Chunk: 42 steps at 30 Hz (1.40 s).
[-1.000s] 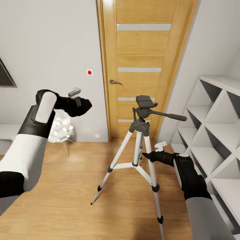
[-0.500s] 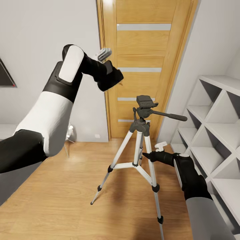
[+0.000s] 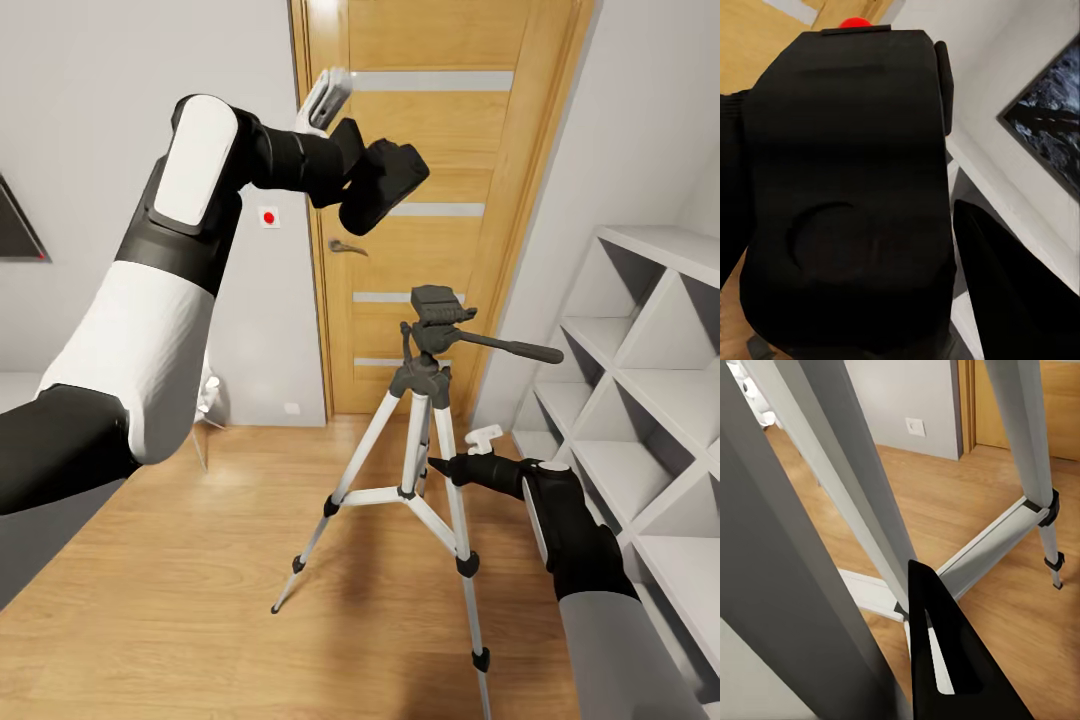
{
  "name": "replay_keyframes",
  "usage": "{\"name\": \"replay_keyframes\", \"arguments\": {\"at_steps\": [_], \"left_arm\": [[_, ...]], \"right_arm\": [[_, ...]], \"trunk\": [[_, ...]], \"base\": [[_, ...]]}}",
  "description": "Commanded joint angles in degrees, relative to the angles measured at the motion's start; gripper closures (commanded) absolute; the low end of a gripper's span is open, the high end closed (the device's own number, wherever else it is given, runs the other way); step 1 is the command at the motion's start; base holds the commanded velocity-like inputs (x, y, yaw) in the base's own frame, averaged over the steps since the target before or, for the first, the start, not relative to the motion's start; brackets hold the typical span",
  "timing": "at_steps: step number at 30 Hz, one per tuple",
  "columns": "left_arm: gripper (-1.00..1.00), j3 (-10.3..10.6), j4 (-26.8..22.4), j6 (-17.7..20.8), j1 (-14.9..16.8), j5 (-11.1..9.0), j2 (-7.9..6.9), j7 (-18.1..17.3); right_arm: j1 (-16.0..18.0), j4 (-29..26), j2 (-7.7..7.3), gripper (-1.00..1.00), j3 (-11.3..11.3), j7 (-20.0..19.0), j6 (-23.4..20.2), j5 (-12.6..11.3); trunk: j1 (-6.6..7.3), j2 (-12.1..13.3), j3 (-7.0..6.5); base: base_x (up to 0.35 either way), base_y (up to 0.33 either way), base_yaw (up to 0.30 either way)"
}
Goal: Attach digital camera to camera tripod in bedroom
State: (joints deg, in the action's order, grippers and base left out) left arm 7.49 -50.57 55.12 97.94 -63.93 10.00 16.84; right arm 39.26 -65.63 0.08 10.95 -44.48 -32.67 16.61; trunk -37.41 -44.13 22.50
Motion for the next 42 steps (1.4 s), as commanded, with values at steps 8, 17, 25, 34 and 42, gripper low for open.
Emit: {"name": "replay_keyframes", "arguments": {"at_steps": [8,17,25,34,42], "left_arm": [[1.00,4.6,-1.0,-0.4,0.0,-0.8,0.00,0.6],[1.00,7.4,-1.9,-0.6,-0.3,-0.8,0.00,0.6],[1.00,7.8,0.4,-8.3,-0.6,-1.2,0.00,0.5],[1.00,9.5,0.1,-24.8,-2.6,-5.5,0.00,-1.9],[1.00,13.0,-0.3,-26.6,-3.5,-7.6,0.00,-8.2]], "right_arm": [[0.0,3.5,0.13,1.00,0.1,-0.5,-0.3,1.2],[0.0,3.5,0.10,1.00,0.1,-0.5,-0.3,1.2],[0.0,3.5,0.10,1.00,0.1,-0.5,-0.3,1.2],[0.0,3.5,0.10,1.00,0.1,-0.5,-0.3,1.2],[0.0,3.5,0.10,1.00,0.1,-0.5,-0.3,1.2]], "trunk": [[-0.02,0.0,0.08],[-0.02,0.0,0.08],[-0.02,0.0,0.08],[-0.02,0.0,0.08],[-0.02,0.0,0.08]], "base": [[0.000,0.000,0.000],[0.000,0.000,0.000],[0.000,0.000,0.000],[0.000,0.000,0.000],[0.000,0.000,0.000]]}}
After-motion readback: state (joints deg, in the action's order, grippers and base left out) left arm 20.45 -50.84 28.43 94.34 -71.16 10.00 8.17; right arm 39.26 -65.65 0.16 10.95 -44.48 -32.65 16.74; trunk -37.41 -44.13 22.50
